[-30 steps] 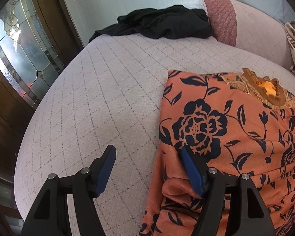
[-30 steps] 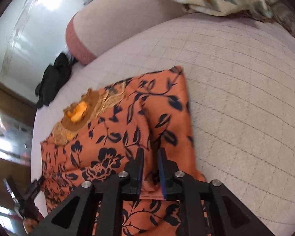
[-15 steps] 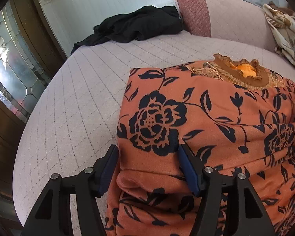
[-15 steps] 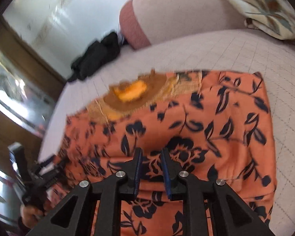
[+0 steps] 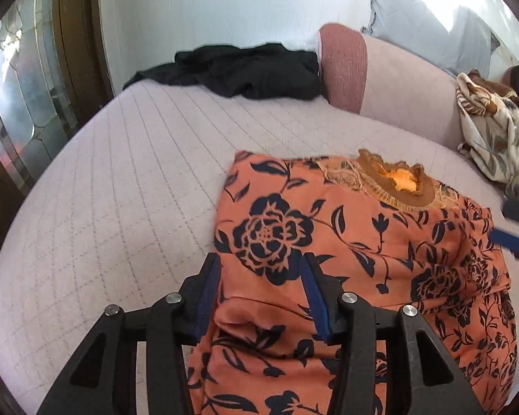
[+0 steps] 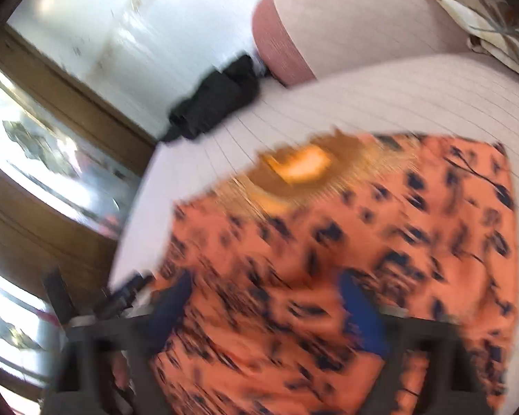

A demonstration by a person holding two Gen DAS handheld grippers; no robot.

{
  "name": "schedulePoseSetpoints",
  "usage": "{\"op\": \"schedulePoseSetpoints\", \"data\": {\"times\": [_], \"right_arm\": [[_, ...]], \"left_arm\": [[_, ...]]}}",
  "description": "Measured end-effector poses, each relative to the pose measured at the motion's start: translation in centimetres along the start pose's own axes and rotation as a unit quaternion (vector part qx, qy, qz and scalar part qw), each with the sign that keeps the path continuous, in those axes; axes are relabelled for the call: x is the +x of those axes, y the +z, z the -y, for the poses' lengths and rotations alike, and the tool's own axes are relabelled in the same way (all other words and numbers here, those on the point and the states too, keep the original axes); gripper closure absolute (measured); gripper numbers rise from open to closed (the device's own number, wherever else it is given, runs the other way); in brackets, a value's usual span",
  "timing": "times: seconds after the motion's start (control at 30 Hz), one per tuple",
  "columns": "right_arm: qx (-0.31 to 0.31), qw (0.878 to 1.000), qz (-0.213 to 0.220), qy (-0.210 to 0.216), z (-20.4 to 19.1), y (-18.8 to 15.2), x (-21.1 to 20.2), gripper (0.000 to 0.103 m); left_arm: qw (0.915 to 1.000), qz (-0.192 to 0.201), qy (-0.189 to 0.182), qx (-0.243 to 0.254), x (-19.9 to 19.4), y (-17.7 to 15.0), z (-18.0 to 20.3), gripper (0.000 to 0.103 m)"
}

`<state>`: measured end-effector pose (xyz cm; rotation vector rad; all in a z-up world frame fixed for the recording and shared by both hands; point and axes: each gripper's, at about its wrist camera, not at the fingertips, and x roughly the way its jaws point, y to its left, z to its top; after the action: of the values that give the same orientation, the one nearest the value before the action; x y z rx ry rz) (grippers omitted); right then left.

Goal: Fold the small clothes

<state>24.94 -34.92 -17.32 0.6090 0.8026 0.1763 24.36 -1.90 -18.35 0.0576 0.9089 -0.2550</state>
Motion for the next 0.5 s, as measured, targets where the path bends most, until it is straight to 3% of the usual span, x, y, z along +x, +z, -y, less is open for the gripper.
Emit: {"op": "schedulePoseSetpoints", "data": {"times": [0.03,0.1,0.2,0.3,0.4,0.5], "right_arm": [[-0.003,1.0,0.001,-0.001,-0.6,0.5,0.7,0.013],[-0.03,0.998,-0.011,-0.05,-2.4,1.0,2.5,0.018],[-0.118,0.985,-0.045,-0.12,-4.0,2.0,4.9,0.053],[-0.17,0.968,-0.092,-0.159,-3.7,3.3,6.6,0.054],[-0.215,0.956,-0.123,-0.156,-2.7,3.6,6.6,0.054],[-0.253,0.943,-0.159,-0.146,-3.0,3.4,7.9,0.053]], "left_arm": [[1.0,-0.008,0.004,0.0,0.6,-0.1,0.2,0.054],[0.9997,-0.024,0.003,0.009,1.7,-0.6,1.0,0.054],[0.9983,-0.023,0.026,0.047,2.3,-1.2,2.5,0.054],[0.9983,-0.016,0.013,0.055,1.7,-1.4,2.8,0.062],[0.998,-0.007,0.019,0.06,1.3,-1.5,2.6,0.075],[0.9983,-0.014,0.015,0.054,1.8,-1.3,2.3,0.081]]}}
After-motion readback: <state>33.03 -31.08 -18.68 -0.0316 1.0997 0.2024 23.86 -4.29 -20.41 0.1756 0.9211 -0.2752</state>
